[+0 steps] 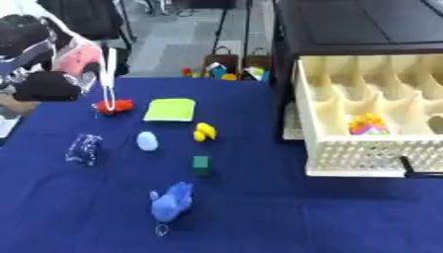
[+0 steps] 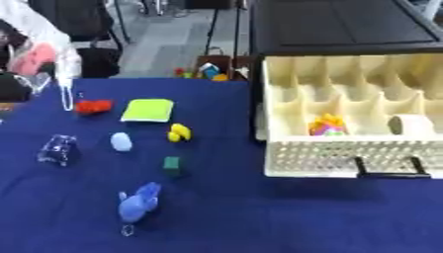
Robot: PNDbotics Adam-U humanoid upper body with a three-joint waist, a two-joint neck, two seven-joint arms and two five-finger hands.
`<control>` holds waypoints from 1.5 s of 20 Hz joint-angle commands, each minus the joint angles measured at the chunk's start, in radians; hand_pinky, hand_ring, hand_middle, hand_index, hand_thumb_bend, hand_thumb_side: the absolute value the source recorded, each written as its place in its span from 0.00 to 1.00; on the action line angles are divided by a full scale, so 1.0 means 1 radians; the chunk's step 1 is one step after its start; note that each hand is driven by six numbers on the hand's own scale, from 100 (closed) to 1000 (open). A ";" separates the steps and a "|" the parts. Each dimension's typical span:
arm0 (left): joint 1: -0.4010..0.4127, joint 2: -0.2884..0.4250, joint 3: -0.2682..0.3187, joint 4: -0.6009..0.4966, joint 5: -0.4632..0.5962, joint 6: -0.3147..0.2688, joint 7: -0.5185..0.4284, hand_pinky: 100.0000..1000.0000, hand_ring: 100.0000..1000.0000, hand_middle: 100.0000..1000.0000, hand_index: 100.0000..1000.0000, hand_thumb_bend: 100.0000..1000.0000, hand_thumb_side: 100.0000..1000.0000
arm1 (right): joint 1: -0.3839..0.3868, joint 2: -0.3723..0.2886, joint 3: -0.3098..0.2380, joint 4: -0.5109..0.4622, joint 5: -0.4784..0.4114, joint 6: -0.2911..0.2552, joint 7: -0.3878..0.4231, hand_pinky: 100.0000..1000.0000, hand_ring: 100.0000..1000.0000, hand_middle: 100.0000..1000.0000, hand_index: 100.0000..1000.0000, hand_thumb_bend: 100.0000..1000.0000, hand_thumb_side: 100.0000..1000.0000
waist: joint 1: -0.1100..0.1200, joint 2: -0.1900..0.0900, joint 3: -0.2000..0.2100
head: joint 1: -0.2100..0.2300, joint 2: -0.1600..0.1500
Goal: Pick up objects from table and place into drawer.
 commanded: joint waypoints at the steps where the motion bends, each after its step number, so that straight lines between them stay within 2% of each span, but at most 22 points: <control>1: -0.087 -0.015 -0.012 -0.023 0.040 -0.016 -0.016 0.33 0.42 0.40 0.56 0.00 0.65 | -0.010 -0.016 0.004 -0.009 0.000 -0.021 -0.014 0.59 0.67 0.64 0.74 0.00 1.00 | 0.003 -0.020 -0.006 | -0.006 0.004; 6: -0.235 -0.085 -0.048 -0.012 0.101 -0.026 -0.034 0.31 0.41 0.40 0.55 0.00 0.65 | -0.007 -0.017 0.010 -0.009 -0.005 -0.026 -0.009 0.60 0.67 0.64 0.74 0.00 1.00 | 0.016 -0.030 -0.027 | -0.016 0.006; 15: -0.415 -0.215 -0.096 0.064 0.174 -0.025 -0.011 0.29 0.40 0.38 0.53 0.00 0.64 | -0.007 -0.016 0.019 -0.009 -0.011 -0.034 -0.002 0.60 0.67 0.64 0.74 0.00 1.00 | 0.038 -0.039 -0.065 | 0.007 0.006; 24: -0.533 -0.332 -0.143 0.192 0.182 -0.023 0.062 0.28 0.39 0.36 0.53 0.00 0.63 | -0.026 -0.017 0.028 -0.009 -0.018 -0.045 0.002 0.60 0.67 0.64 0.74 0.00 1.00 | 0.061 -0.030 -0.121 | 0.054 0.001; 30: -0.570 -0.389 -0.175 0.279 0.172 -0.038 0.098 0.27 0.39 0.36 0.52 0.00 0.64 | -0.040 -0.018 0.031 -0.009 -0.022 -0.050 0.002 0.60 0.67 0.64 0.74 0.00 1.00 | 0.080 -0.019 -0.160 | 0.085 -0.012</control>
